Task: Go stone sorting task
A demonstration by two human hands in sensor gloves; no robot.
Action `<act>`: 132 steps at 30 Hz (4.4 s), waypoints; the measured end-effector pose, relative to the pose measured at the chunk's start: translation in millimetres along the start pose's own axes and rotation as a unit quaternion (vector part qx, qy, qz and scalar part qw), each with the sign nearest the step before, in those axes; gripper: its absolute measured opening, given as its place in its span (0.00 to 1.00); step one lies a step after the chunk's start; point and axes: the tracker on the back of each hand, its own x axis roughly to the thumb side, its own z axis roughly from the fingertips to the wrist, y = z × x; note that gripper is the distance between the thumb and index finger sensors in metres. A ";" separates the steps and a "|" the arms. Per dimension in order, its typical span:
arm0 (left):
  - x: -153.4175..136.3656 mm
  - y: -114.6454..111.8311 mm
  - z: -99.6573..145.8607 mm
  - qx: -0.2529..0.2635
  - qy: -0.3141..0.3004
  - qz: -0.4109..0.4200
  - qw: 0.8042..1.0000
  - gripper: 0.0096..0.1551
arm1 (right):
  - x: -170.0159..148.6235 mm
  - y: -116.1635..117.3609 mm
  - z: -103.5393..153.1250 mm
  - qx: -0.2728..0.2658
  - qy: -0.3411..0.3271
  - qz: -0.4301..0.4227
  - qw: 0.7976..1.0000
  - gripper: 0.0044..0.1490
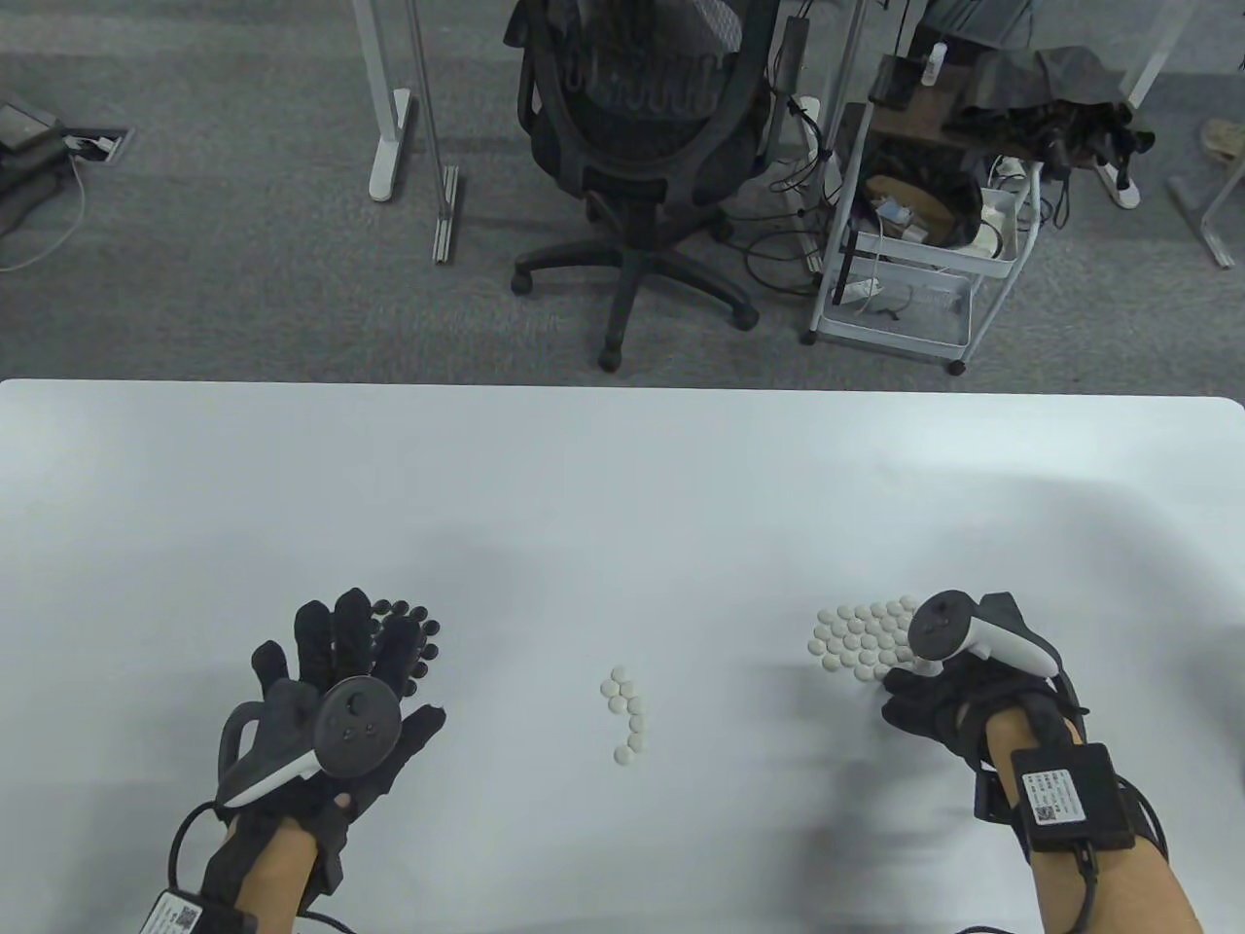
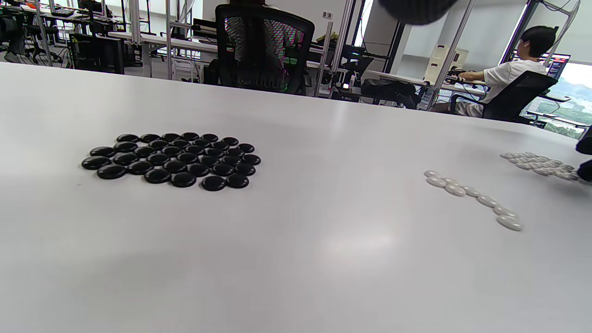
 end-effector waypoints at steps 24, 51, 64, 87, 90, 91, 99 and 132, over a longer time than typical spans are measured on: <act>-1.4 2.9 2.5 0.009 -0.003 0.007 1.000 0.46 | 234.3 66.8 26.5 0.072 -0.235 0.241 0.939 0.39; -2.4 2.3 1.2 0.005 -0.001 0.004 1.000 0.46 | 24.9 33.2 15.7 0.044 -0.018 0.082 0.995 0.35; -2.6 2.2 2.1 0.009 -0.001 0.008 1.000 0.46 | 14.7 12.3 -4.1 0.008 0.011 0.034 0.999 0.37; -2.9 2.2 4.0 0.011 -0.002 0.011 1.000 0.46 | 232.3 16.5 -23.3 0.043 -0.215 0.082 0.972 0.39; -4.0 3.1 4.5 0.014 -0.001 0.013 1.000 0.46 | 243.9 20.3 -38.5 0.053 -0.207 0.077 0.974 0.40; -4.5 3.5 4.8 0.015 -0.001 0.014 1.000 0.46 | 245.7 21.7 -43.3 0.057 -0.204 0.073 0.975 0.40; -6.6 4.4 4.8 0.016 -0.002 0.020 1.000 0.46 | 234.4 1.3 -72.2 0.043 -0.153 0.036 0.987 0.42; -6.6 0.7 -1.0 -0.002 0.005 0.005 1.000 0.46 | 57.8 -66.4 -78.5 -0.004 0.093 -0.118 0.989 0.45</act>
